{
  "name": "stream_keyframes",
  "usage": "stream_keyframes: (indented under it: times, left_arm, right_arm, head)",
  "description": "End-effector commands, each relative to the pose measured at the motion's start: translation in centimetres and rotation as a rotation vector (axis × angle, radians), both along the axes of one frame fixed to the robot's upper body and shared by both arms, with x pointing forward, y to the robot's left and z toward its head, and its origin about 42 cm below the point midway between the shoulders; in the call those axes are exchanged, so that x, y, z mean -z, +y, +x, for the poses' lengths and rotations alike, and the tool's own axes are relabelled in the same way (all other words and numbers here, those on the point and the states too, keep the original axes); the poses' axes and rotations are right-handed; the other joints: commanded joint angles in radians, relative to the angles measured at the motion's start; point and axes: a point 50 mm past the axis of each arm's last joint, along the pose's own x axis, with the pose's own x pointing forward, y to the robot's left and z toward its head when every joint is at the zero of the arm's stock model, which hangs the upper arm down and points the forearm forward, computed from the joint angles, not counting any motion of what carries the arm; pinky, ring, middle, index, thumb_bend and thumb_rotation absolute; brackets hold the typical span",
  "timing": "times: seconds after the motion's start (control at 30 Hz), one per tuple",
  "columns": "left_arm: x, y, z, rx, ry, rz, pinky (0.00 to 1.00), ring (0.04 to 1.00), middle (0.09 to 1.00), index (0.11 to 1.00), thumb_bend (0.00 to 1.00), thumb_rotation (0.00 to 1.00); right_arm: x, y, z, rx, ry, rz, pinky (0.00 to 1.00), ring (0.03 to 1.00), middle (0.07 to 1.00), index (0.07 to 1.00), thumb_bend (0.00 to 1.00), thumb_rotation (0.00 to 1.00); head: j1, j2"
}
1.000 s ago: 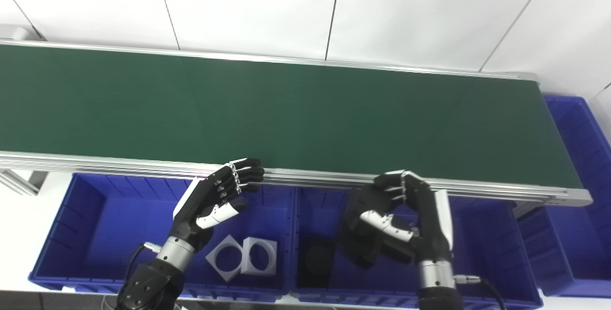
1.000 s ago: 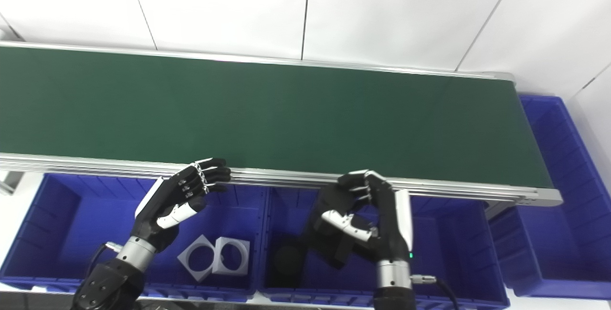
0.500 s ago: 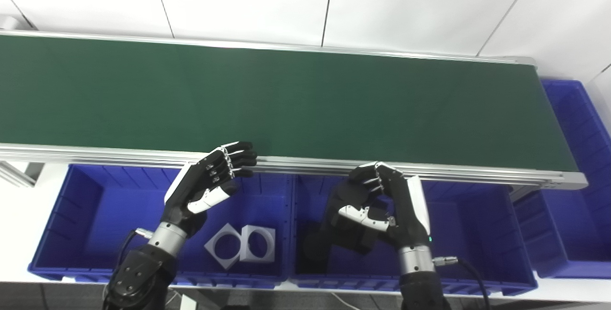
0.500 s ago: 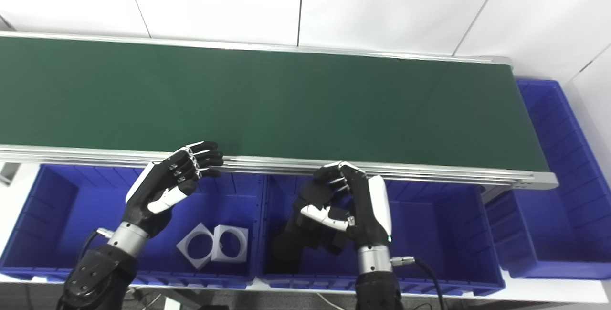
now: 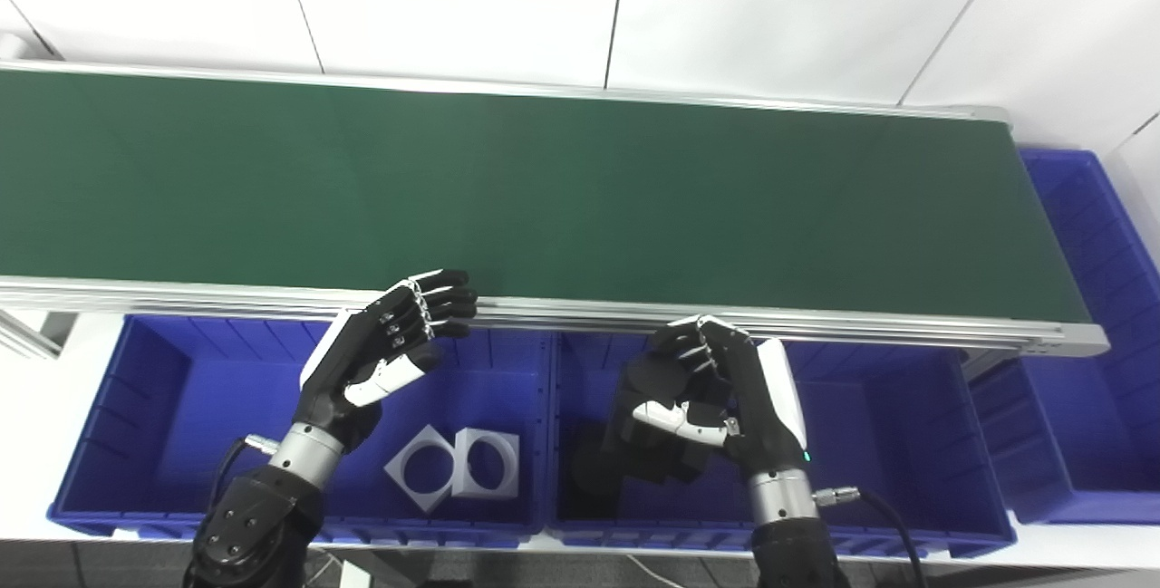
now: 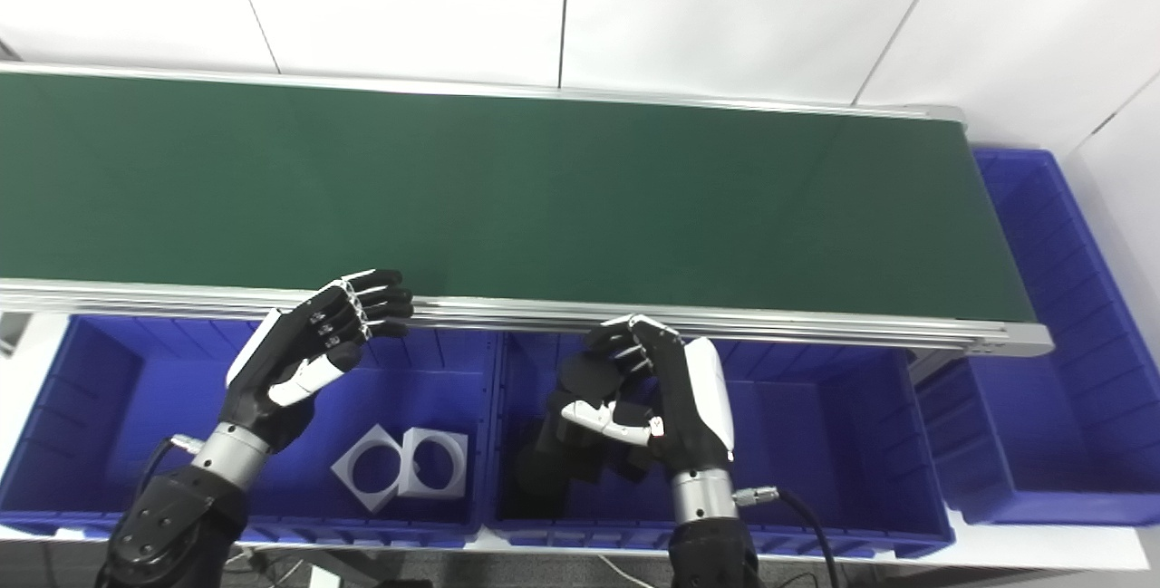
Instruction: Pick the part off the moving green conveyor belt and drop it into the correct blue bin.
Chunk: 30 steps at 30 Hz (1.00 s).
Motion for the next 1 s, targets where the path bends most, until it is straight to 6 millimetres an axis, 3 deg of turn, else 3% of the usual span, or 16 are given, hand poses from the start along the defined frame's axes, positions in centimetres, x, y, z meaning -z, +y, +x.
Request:
stream_keyframes:
  times: [0.0,0.4,0.47,0.53,0.57,0.63,0.73,0.97]
  left_arm:
    - [-1.1,0.1,0.7,0.003,-0.047,-0.013,0.68,0.728,0.735,0.753,1.0,0.54]
    - [-1.2,0.2,0.7,0.003,-0.042,-0.012,0.68,0.727,0.735,0.757,1.0,0.54]
    - [-1.1,0.2,0.7,0.004,-0.044,-0.011,0.68,0.726,0.735,0.758,1.0,0.54]
    - [-1.1,0.2,0.7,0.004,-0.047,-0.009,0.68,0.726,0.736,0.759,1.0,0.55]
    - [-1.1,0.2,0.7,0.004,-0.048,-0.01,0.68,0.725,0.735,0.759,1.0,0.54]
    - [-1.0,0.2,0.7,0.003,-0.047,-0.011,0.67,0.722,0.734,0.757,1.0,0.54]
    - [-1.0,0.2,0.7,0.003,-0.046,-0.015,0.68,0.725,0.735,0.756,1.0,0.54]
    - [-1.0,0.3,0.7,0.002,-0.042,-0.016,0.67,0.725,0.733,0.753,1.0,0.53]
  right_arm:
    - [-0.7,0.2,0.3,-0.005,-0.043,0.005,0.33,0.426,0.52,0.535,0.49,0.0]
    - [-0.8,0.3,0.5,-0.014,-0.022,0.001,0.33,0.451,0.542,0.535,0.49,0.0]
    - [-0.7,0.3,0.5,-0.028,-0.013,-0.003,0.42,0.432,0.532,0.523,0.51,0.0]
    - [-0.8,0.3,0.5,-0.06,0.01,-0.032,0.5,0.562,0.652,0.502,0.52,0.1]
    - [-0.8,0.3,0.5,-0.075,0.023,-0.05,0.53,0.611,0.702,0.611,0.69,0.1]
    - [-1.1,0.3,0.5,-0.115,0.052,-0.121,0.6,0.696,0.769,0.731,0.84,0.14]
    - [-1.5,0.4,0.6,-0.151,0.071,-0.193,0.68,0.796,0.849,0.823,0.9,0.25]
    - [-1.8,0.6,0.7,-0.214,0.084,-0.275,0.7,0.837,0.902,0.884,0.93,0.33]
  head:
    - [0.002,-0.002]
    - [0.002,-0.005]
    - [0.002,-0.005]
    - [0.002,-0.005]
    - [0.002,-0.005]
    - [0.002,-0.006]
    - [0.002,-0.007]
    - [0.003,-0.011]
